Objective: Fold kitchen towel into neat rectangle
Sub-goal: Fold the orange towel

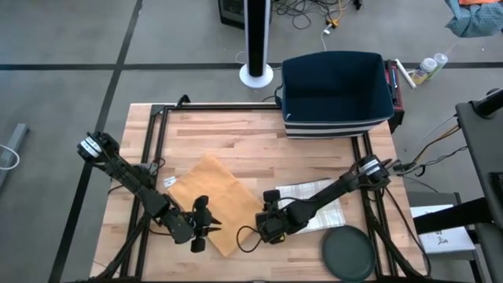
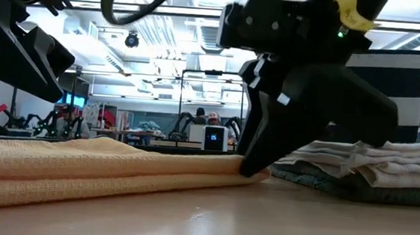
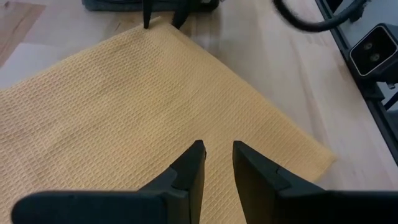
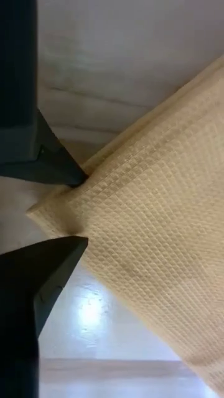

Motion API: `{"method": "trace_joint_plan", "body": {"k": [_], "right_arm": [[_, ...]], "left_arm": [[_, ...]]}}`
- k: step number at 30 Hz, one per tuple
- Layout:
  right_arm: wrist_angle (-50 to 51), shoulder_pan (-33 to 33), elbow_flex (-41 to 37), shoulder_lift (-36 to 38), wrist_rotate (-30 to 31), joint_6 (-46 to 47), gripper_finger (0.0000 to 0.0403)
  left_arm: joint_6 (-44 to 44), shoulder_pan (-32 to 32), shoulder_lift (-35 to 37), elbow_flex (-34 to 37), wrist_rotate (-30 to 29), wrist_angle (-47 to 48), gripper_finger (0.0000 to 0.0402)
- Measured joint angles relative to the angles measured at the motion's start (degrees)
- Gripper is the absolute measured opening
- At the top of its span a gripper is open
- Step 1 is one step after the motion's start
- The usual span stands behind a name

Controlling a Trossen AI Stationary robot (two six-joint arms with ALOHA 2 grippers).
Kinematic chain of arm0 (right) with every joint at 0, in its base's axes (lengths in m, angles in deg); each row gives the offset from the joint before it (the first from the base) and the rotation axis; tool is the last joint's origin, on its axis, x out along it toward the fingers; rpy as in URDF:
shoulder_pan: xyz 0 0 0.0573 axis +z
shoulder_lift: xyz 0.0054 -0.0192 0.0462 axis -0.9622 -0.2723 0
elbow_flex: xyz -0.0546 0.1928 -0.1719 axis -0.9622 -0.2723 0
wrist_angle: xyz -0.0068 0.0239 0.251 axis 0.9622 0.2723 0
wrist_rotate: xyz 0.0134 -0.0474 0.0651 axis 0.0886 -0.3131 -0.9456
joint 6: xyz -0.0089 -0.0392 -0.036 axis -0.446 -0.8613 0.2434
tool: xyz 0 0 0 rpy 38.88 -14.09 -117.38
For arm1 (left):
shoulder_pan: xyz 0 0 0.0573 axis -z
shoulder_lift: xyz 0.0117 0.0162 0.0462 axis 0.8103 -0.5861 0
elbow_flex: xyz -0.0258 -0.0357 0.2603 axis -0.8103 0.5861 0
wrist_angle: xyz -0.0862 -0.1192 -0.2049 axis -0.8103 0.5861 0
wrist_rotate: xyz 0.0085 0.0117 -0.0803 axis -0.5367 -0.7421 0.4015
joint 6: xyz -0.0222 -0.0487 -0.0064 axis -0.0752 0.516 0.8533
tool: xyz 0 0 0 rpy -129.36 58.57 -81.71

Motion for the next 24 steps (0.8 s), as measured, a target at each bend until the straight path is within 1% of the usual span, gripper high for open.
{"method": "trace_joint_plan", "body": {"k": [7,12,18,24], "right_arm": [[0.4,0.0,0.0,0.4,-0.2,-0.1,0.0062],[2.3,0.0,0.1,0.9,-0.2,0.6,0.0029],[4.3,0.0,0.1,0.9,0.0,2.1,0.0004],[4.6,0.0,0.1,1.5,0.4,2.9,0.0002]], "left_arm": [[0.6,0.0,0.0,0.2,0.0,0.0,0.0075],[0.6,0.0,0.0,0.2,0.0,0.0,0.0075],[0.6,0.0,0.0,0.2,0.0,0.0,0.0075],[0.6,0.0,0.0,0.2,0.0,-0.4,0.0083]]}}
